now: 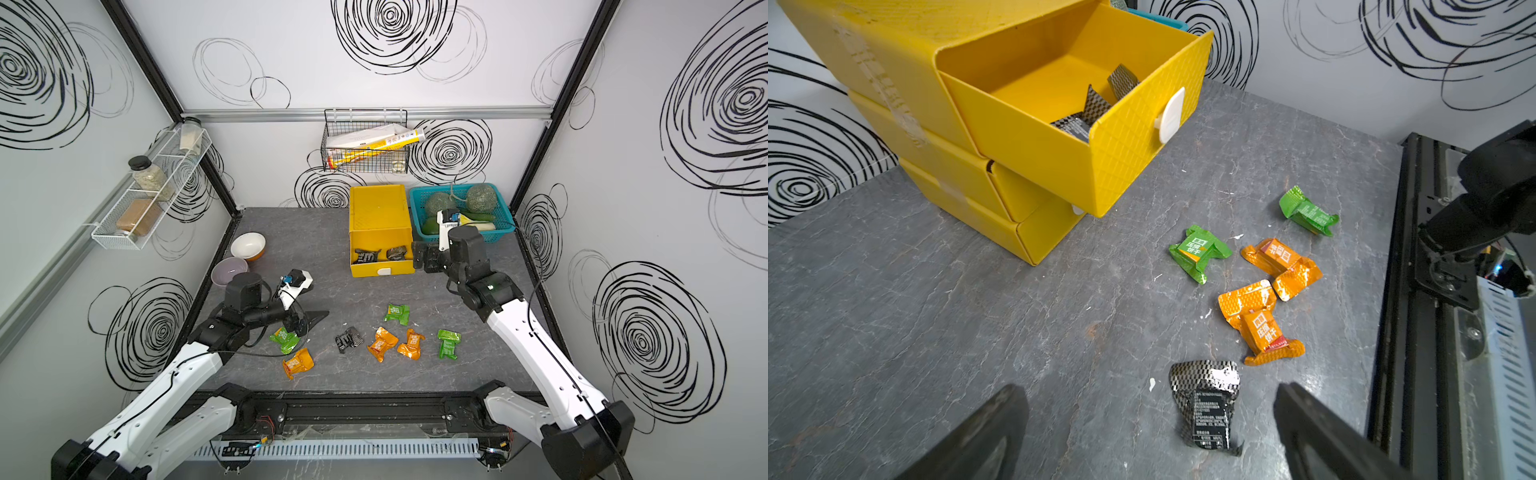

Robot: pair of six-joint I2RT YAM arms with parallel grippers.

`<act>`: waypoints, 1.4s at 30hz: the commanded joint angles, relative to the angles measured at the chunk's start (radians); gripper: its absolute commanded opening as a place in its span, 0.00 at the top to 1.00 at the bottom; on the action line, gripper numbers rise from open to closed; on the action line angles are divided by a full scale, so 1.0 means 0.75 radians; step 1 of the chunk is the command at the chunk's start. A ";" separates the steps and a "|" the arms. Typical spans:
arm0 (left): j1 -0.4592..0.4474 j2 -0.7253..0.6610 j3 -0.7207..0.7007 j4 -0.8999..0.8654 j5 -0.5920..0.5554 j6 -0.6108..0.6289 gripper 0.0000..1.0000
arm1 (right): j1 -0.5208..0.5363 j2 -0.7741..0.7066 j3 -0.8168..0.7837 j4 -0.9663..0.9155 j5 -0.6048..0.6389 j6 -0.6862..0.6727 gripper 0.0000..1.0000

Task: Place the cookies into the drawer by color
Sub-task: Pick up the cookie at the center of the board.

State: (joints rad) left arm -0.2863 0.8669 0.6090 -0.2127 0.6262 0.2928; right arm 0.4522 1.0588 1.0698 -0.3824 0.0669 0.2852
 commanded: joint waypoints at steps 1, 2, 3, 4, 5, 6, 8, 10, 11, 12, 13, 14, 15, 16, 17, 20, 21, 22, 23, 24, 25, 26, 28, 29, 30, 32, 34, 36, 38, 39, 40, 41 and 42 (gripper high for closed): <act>-0.012 0.011 -0.014 0.009 0.039 0.027 0.01 | 0.000 -0.078 -0.081 0.054 -0.031 -0.113 0.03; -0.014 0.014 -0.016 0.009 0.034 0.031 0.01 | 0.000 -0.097 -0.103 0.058 -0.047 -0.131 0.03; -0.020 0.016 -0.020 0.009 0.025 0.042 0.01 | 0.000 -0.118 -0.131 0.060 -0.055 -0.148 0.03; -0.030 0.019 -0.022 0.009 0.022 0.049 0.01 | 0.000 -0.137 -0.155 0.061 -0.054 -0.156 0.03; -0.034 0.023 -0.023 0.009 0.024 0.051 0.01 | 0.000 -0.154 -0.175 0.062 -0.047 -0.159 0.02; -0.038 0.026 -0.024 0.009 0.033 0.051 0.01 | 0.000 -0.177 -0.195 0.064 -0.046 -0.163 0.01; -0.038 0.031 -0.024 0.009 0.050 0.046 0.01 | 0.000 -0.218 -0.242 0.074 -0.058 -0.188 0.00; -0.044 0.038 -0.032 0.008 0.055 0.050 0.01 | 0.000 -0.264 -0.290 0.082 -0.058 -0.222 0.00; -0.051 0.039 -0.035 0.009 0.053 0.059 0.01 | 0.000 -0.285 -0.314 0.084 -0.053 -0.235 0.00; -0.059 0.045 -0.037 0.009 0.051 0.066 0.01 | 0.000 -0.306 -0.339 0.086 -0.047 -0.245 0.00; -0.066 0.050 -0.037 0.009 0.052 0.068 0.01 | 0.000 -0.328 -0.361 0.088 -0.046 -0.255 0.00; -0.070 0.054 -0.037 0.008 0.055 0.068 0.01 | 0.000 -0.346 -0.380 0.090 -0.049 -0.264 0.00; -0.074 0.058 -0.039 0.007 0.055 0.068 0.01 | 0.000 -0.367 -0.401 0.093 -0.058 -0.276 0.00; -0.078 0.062 -0.041 0.006 0.051 0.073 0.01 | 0.000 -0.389 -0.422 0.096 -0.067 -0.293 0.00; -0.085 0.066 -0.046 0.007 0.044 0.080 0.01 | 0.000 -0.410 -0.443 0.102 -0.070 -0.303 0.00; -0.133 0.084 -0.053 -0.001 0.014 0.120 0.01 | 0.000 -0.485 -0.511 0.125 -0.061 -0.307 0.00; -0.148 0.094 -0.050 -0.004 0.007 0.129 0.01 | 0.000 -0.507 -0.526 0.119 -0.073 -0.307 0.00; -0.163 0.103 -0.047 -0.010 0.000 0.132 0.01 | 0.000 -0.526 -0.539 0.108 -0.098 -0.314 0.00; -0.174 0.111 -0.047 -0.014 -0.002 0.135 0.01 | 0.000 -0.543 -0.551 0.102 -0.118 -0.323 0.00; -0.187 0.120 -0.048 -0.016 -0.006 0.139 0.01 | 0.000 -0.562 -0.549 0.094 -0.127 -0.321 0.00; -0.203 0.130 -0.052 -0.015 -0.012 0.143 0.01 | 0.000 -0.586 -0.552 0.091 -0.137 -0.321 0.00; -0.216 0.136 -0.058 -0.014 -0.018 0.149 0.01 | 0.000 -0.606 -0.560 0.097 -0.144 -0.324 0.00; -0.258 0.159 -0.065 -0.009 -0.040 0.160 0.01 | 0.000 -0.637 -0.563 0.095 -0.151 -0.326 0.00; -0.274 0.168 -0.064 -0.008 -0.051 0.160 0.01 | 0.001 -0.643 -0.563 0.095 -0.158 -0.329 0.00; -0.288 0.178 -0.068 -0.004 -0.067 0.162 0.01 | 0.000 -0.650 -0.566 0.095 -0.171 -0.331 0.00; -0.314 0.195 -0.076 0.006 -0.104 0.165 0.01 | 0.000 -0.670 -0.574 0.106 -0.181 -0.335 0.00; -0.348 0.211 -0.094 0.020 -0.154 0.167 0.01 | 0.000 -0.712 -0.610 0.134 -0.196 -0.330 0.00; -0.379 0.230 -0.103 0.023 -0.198 0.178 0.01 | 0.000 -0.775 -0.673 0.176 -0.230 -0.321 0.00; -0.400 0.246 -0.113 0.029 -0.232 0.182 0.01 | 0.000 -0.870 -0.756 0.217 -0.305 -0.336 0.00; -0.407 0.255 -0.122 0.037 -0.244 0.180 0.01 | 0.000 -0.937 -0.800 0.246 -0.347 -0.345 0.00; -0.418 0.261 -0.130 0.045 -0.253 0.182 0.01 | 0.000 -0.994 -0.838 0.260 -0.384 -0.358 0.00; -0.427 0.267 -0.138 0.051 -0.261 0.184 0.01 | 0.000 -1.035 -0.855 0.264 -0.407 -0.376 0.00; -0.440 0.273 -0.145 0.056 -0.271 0.190 0.01 | 0.000 -1.072 -0.869 0.266 -0.415 -0.390 0.00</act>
State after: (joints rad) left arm -0.5987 1.0611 0.5182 -0.2157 0.4644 0.4129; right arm 0.4522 0.3210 0.4374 -0.2531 -0.1631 0.0288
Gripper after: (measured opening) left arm 0.989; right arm 0.999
